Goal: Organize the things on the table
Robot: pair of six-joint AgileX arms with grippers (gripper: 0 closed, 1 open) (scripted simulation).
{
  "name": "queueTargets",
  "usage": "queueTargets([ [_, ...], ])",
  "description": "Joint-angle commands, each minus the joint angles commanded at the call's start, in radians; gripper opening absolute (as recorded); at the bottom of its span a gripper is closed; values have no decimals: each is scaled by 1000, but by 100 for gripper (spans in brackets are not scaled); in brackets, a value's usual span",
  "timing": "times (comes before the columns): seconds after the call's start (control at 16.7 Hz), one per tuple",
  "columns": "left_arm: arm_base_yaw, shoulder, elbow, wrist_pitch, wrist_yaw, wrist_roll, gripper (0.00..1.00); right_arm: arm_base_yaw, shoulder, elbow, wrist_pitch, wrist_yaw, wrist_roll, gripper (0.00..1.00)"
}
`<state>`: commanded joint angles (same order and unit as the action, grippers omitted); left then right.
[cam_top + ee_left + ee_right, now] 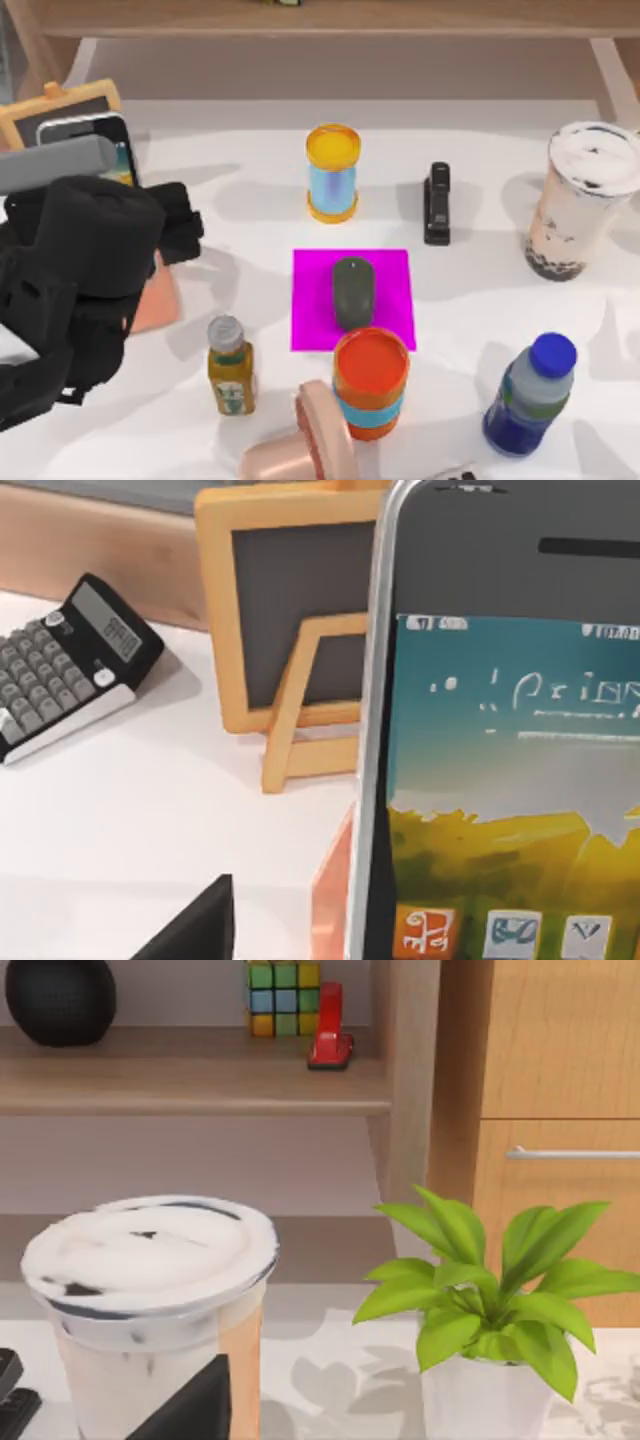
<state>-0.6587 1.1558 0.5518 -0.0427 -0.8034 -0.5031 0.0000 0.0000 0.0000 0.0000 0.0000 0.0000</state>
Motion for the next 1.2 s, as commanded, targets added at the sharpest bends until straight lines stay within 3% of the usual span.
queueTargets([
  [0.24, 10, -8, -1, 2, 11, 7, 100, 0, 0, 0, 0, 0, 0, 100],
  [0.48, 78, -143, -68, 4, 110, 69, 100, 0, 0, 0, 0, 0, 0, 100],
  [1.2, 547, -996, -470, 31, 687, 429, 100, 0, 0, 0, 0, 0, 0, 100],
])
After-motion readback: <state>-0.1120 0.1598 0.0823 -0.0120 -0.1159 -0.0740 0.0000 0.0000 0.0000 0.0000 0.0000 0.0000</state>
